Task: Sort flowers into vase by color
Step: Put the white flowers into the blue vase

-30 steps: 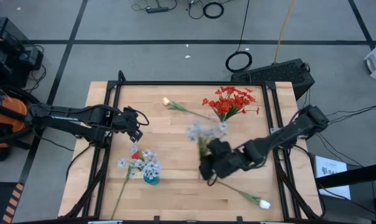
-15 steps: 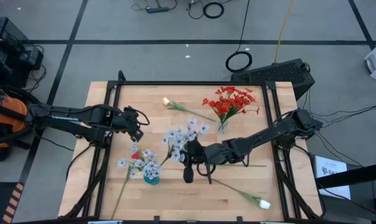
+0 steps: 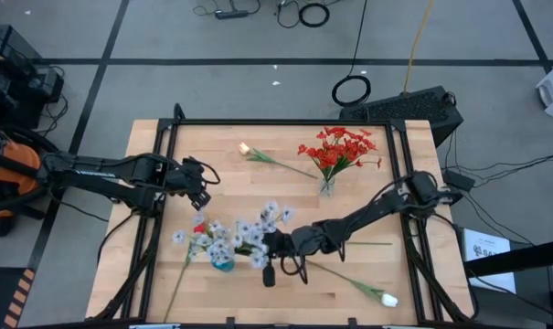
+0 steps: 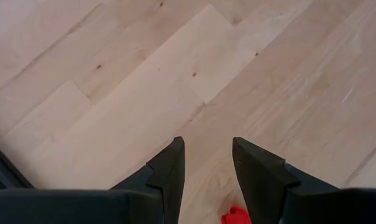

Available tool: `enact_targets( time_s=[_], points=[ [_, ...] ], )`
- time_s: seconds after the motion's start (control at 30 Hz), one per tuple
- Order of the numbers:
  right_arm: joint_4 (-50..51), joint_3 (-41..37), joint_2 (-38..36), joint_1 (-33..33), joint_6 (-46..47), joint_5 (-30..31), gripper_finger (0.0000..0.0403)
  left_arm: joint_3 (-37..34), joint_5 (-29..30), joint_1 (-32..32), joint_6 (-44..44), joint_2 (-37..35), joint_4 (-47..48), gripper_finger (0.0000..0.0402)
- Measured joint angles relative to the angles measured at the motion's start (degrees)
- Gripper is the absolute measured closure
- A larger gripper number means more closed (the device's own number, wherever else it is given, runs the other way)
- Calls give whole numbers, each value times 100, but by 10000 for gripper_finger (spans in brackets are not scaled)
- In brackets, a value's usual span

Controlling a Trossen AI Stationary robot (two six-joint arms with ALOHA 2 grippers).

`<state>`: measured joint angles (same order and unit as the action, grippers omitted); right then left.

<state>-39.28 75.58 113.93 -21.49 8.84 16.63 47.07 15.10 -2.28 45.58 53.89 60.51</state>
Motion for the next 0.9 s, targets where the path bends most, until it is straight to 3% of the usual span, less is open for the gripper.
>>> enact_targets(
  time_s=[0.4, 0.9],
  points=[
    [1937, 1044, 63, 109, -378, 82, 402, 0, -126, 0, -1, 0, 4, 261],
    [2735, 1122, 61, 313, -390, -197, 402, 0, -123, 1, 14, 0, -3, 261]
  ],
)
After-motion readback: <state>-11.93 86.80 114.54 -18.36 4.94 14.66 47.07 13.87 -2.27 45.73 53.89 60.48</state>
